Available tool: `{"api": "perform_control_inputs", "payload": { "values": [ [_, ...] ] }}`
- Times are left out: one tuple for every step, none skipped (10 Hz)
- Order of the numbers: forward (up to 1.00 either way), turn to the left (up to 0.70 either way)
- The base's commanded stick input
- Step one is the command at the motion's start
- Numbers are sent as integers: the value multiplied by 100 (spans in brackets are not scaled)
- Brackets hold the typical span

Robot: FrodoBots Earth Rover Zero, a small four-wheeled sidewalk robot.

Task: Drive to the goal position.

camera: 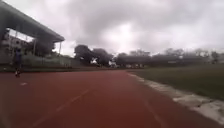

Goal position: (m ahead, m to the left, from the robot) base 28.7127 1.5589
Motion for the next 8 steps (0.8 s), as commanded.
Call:
{"api": "perform_control_inputs", "payload": {
  "values": [
    [50,2],
    [50,2],
    [50,2],
    [50,2],
    [50,2],
    [50,2],
    [50,2],
    [50,2]
  ]
}}
